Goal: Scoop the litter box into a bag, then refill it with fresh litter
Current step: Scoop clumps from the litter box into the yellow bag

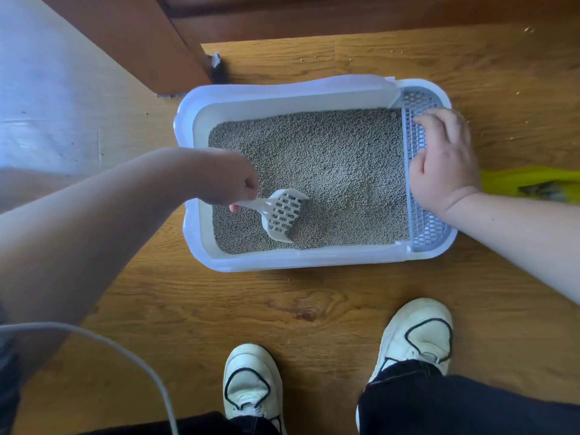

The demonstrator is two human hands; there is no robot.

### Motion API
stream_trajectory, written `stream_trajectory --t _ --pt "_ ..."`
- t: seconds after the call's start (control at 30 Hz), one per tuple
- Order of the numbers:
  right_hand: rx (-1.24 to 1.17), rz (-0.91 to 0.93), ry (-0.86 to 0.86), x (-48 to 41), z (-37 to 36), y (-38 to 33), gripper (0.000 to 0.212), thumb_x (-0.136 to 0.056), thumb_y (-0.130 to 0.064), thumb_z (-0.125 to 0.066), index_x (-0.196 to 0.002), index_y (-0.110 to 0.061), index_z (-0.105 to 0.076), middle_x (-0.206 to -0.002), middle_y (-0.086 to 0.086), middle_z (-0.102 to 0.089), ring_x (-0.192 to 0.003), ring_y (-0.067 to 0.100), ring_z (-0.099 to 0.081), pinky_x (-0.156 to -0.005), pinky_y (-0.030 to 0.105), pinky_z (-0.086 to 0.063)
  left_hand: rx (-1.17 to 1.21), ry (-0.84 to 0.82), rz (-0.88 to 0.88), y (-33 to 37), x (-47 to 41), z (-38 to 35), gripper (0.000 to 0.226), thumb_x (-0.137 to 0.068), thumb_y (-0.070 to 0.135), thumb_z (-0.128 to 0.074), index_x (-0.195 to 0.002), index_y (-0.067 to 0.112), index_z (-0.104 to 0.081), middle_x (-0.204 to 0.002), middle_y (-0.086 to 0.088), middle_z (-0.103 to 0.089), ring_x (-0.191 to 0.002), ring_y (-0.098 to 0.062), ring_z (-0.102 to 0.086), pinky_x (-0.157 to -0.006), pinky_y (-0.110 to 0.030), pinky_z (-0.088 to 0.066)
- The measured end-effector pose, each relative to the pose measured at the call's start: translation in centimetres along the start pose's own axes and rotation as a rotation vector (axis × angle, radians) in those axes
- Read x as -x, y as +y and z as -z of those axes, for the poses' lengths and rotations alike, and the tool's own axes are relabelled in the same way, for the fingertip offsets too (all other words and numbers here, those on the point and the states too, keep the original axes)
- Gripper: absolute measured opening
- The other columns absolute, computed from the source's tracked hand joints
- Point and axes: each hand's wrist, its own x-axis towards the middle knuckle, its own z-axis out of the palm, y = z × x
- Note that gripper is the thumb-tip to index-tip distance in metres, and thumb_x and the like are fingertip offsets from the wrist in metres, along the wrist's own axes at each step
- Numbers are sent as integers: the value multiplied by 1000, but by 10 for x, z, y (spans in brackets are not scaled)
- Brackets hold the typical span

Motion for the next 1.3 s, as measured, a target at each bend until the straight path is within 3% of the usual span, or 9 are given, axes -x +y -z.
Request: stream_trajectory --t 0.2,0.4,0.63,0.73,0.87,1.17,1.3 --pt "0 4 2 0 0 2 52 -79 -4 -43 -130 -2 -51 -134 20 -46 -128 35 -41 -116 39 -28 38 -18 -47 -2 -2 5 29 -97 31 -45 -84 23 -70 -71 25 -70 -49 -12 -47 -54 -28 -45" --pt "4 2 -12 0 0 2 52 -79 -4 -44 -131 -3 -50 -135 18 -45 -129 34 -41 -117 40 -27 137 -20 -99 -2 2 10 23 -98 33 -49 -89 39 -69 -75 23 -72 -60 -15 -58 -66 -31 -51" --pt "9 -3 -19 0 0 2 52 -79 -4 -44 -131 -3 -50 -135 17 -45 -130 33 -40 -117 38 -26 239 30 -131 -3 12 16 20 -97 34 -51 -97 40 -70 -81 23 -72 -69 -19 -60 -74 -36 -52" --pt "15 -3 -23 -1 1 2 52 -80 -5 -42 -131 -3 -50 -135 17 -45 -130 33 -40 -117 39 -27 322 43 -150 -5 13 16 20 -97 33 -52 -94 43 -70 -81 20 -73 -57 -3 -52 -67 -29 -47" --pt "27 -5 -32 -1 2 2 53 -80 -8 -40 -131 -3 -50 -135 16 -45 -131 32 -39 -117 37 -26 356 43 -154 -5 13 13 21 -97 33 -53 -93 45 -69 -80 19 -72 -55 2 -51 -65 -25 -46" --pt "21 -27 -36 -1 3 -1 54 -80 -4 -43 -133 -3 -48 -137 16 -44 -132 30 -37 -117 34 -23 572 61 -160 -8 15 11 25 -100 27 -53 -97 42 -73 -82 9 -74 -51 -1 -45 -55 -19 -40" --pt "14 -21 -33 -1 3 -2 54 -80 -6 -41 -133 -3 -48 -136 16 -44 -131 30 -37 -118 34 -22 627 70 -153 -5 16 10 29 -101 26 -52 -93 43 -73 -76 8 -73 -54 -7 -45 -55 -22 -40"
